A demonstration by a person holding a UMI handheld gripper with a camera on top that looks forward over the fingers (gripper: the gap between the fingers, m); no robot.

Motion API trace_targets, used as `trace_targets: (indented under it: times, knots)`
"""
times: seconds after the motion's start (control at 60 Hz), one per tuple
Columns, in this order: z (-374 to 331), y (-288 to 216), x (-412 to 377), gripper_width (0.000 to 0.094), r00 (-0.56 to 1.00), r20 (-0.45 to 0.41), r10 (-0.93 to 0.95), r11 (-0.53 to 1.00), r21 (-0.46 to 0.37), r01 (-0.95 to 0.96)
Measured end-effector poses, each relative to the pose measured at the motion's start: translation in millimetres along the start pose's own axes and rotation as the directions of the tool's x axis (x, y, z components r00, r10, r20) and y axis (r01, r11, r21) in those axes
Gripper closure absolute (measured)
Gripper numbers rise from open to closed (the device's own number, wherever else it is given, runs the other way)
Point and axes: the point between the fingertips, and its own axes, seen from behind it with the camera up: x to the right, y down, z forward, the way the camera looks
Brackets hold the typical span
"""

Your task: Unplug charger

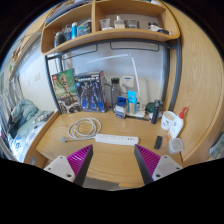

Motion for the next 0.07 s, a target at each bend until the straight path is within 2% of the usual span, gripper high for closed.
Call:
trace_targets:
  times: [0.067]
  knots:
    - [-1.5, 0.4, -2.8, 0.0097, 1.0, 0.004, 0.007, 1.0, 0.004, -0.007]
